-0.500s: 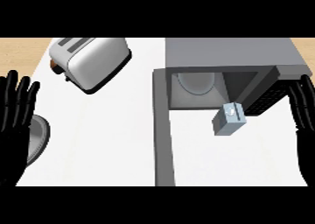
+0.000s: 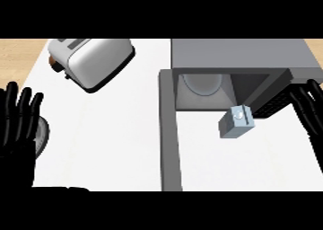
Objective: Pick up the milk, place it into the microwave and close the microwave
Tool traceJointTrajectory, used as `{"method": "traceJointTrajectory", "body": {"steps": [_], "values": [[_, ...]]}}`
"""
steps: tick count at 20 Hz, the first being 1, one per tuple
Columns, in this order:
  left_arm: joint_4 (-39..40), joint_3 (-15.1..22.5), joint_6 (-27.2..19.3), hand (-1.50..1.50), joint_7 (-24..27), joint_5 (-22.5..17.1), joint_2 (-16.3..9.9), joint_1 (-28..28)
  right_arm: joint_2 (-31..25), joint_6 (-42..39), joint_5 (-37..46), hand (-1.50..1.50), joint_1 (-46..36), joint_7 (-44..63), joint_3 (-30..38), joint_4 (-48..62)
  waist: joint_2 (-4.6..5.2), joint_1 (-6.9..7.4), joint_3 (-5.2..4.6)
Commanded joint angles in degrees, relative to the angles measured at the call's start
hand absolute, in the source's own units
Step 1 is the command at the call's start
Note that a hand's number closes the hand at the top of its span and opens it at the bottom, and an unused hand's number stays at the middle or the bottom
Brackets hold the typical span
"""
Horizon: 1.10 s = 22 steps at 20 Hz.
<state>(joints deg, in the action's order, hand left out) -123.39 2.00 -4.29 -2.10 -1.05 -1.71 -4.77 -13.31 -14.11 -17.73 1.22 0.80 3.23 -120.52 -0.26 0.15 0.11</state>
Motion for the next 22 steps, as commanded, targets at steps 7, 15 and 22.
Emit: {"method": "traceJointTrajectory", "body": {"steps": [7,15,22], "values": [[-9.6,0.9,3.7,-1.50,4.2,-6.8,0.2,-18.3,-3.4,-6.6,-8.1,-1.50,6.5,4.7,4.2,-8.7,0.09,0.08,-0.14],[-16.4,2.2,7.4,-1.50,9.1,-8.1,1.4,-31.6,1.0,-9.6,1.0,-1.50,9.4,-3.1,4.4,-4.8,0.13,0.30,-0.11],[-14.5,-2.0,10.6,-1.50,12.0,-13.0,0.8,-34.3,4.9,-8.9,10.8,-1.50,9.4,-6.1,-0.5,-1.2,0.21,0.17,-0.11]]}}
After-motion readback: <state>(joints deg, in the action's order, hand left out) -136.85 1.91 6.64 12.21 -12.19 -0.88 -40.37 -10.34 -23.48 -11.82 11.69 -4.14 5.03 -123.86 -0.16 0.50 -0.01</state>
